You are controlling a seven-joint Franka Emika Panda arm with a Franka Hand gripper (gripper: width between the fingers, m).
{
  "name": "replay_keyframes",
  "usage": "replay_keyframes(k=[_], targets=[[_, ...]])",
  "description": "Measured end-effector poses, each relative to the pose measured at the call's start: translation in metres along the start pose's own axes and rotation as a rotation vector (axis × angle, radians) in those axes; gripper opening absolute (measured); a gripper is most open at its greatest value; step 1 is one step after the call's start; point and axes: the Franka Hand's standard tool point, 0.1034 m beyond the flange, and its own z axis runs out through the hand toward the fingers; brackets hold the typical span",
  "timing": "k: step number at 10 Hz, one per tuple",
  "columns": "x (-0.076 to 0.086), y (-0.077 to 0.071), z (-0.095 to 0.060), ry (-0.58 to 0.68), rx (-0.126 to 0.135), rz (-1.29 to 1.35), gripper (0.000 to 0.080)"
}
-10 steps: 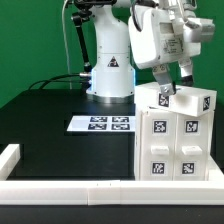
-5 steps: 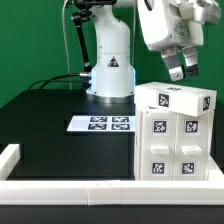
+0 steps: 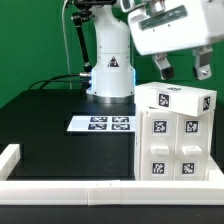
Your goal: Assemble cabinet
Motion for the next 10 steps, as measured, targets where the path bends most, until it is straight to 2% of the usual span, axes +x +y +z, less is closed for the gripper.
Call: replay_keyframes(k=[1, 4, 5, 6, 8, 10], targets=[[0.0013, -0.0010, 0.0004, 0.011, 0.010, -0.035, 0.0797], [0.0020, 0.0003, 0.0014, 0.012, 0.006, -0.223, 0.0797], [0.0024, 0.0022, 0.0015, 0.021, -0.017, -0.365, 0.0797], [0.0024, 0.0045, 0.0012, 0.045, -0.073, -0.564, 0.0797], [0.0050, 0.0063, 0.0004, 0.054, -0.121, -0.888, 0.0797], [0.0002, 0.0088, 0.0046, 0.048, -0.167, -1.144, 0.0797]])
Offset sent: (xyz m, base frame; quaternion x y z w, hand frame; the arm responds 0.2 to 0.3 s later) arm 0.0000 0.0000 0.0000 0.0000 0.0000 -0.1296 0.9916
